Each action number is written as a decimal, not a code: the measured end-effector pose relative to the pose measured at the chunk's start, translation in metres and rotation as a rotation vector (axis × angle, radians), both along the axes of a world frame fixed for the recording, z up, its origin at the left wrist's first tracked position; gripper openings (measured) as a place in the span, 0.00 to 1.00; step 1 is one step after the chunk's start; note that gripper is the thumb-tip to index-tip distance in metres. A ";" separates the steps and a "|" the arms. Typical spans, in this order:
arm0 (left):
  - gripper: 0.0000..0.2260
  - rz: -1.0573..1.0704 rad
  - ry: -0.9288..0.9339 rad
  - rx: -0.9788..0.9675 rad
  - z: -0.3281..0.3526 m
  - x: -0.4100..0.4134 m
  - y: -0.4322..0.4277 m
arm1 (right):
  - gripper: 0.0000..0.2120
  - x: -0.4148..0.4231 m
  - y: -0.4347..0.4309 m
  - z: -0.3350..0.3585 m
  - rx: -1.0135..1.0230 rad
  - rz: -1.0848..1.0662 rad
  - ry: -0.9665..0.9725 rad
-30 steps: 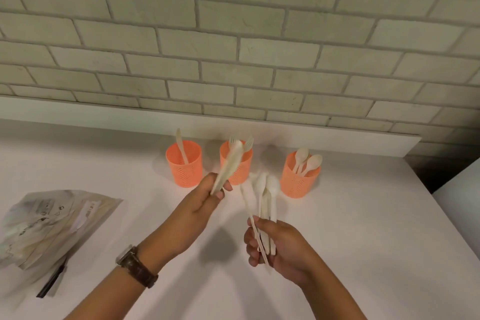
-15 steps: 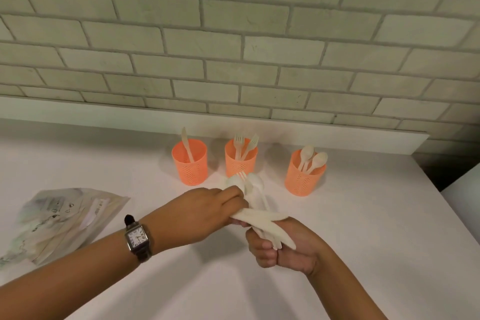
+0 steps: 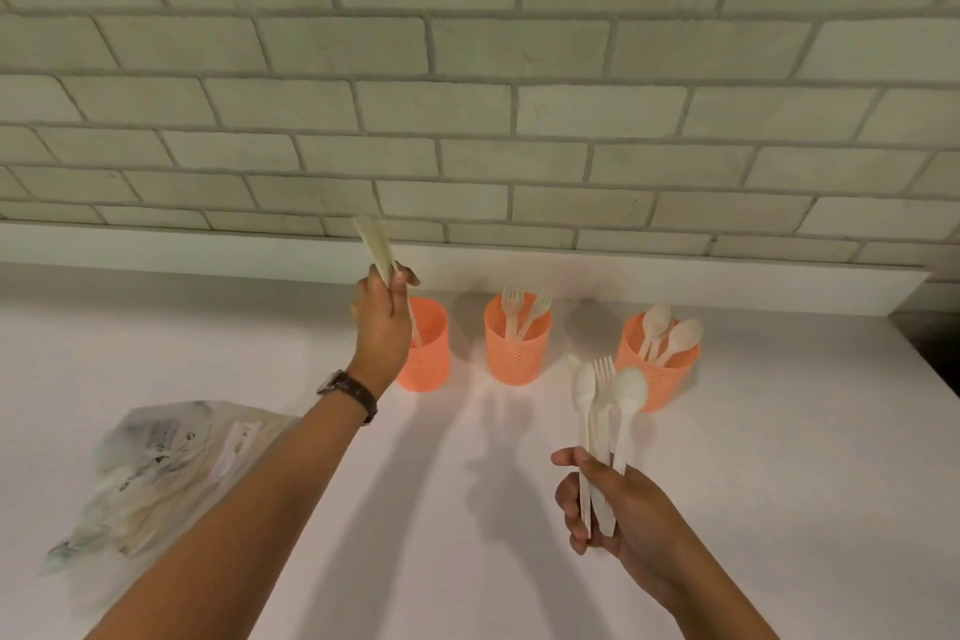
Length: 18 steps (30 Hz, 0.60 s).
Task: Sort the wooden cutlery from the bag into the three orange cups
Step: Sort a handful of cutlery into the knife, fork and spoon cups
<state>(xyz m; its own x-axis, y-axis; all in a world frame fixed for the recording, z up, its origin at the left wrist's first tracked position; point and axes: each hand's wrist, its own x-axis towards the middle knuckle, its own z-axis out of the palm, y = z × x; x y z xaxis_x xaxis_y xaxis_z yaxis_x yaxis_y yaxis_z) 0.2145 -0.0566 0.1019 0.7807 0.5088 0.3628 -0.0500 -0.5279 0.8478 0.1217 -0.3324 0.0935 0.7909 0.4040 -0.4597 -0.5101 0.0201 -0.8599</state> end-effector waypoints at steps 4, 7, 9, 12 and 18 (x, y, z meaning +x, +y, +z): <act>0.14 0.161 0.161 -0.067 -0.010 0.029 0.005 | 0.12 0.002 0.009 0.001 -0.009 0.034 0.003; 0.14 0.185 0.327 0.099 -0.024 0.037 0.004 | 0.11 0.003 0.015 0.002 -0.020 0.048 0.000; 0.15 0.151 0.430 0.198 -0.038 0.033 0.005 | 0.11 0.004 0.018 0.002 -0.031 0.056 -0.001; 0.17 0.141 0.438 0.191 -0.051 0.018 0.006 | 0.12 0.006 0.020 0.003 -0.065 0.075 -0.027; 0.25 0.219 0.229 -0.015 -0.037 -0.020 -0.017 | 0.13 0.002 0.021 0.013 -0.008 0.089 -0.045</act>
<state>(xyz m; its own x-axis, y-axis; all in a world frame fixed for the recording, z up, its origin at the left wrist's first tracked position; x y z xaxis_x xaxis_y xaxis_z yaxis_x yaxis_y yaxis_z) 0.1941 -0.0732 0.0645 0.7126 0.6777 0.1815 0.2565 -0.4926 0.8316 0.1236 -0.3118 0.1065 0.7721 0.4700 -0.4277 -0.4703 -0.0302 -0.8820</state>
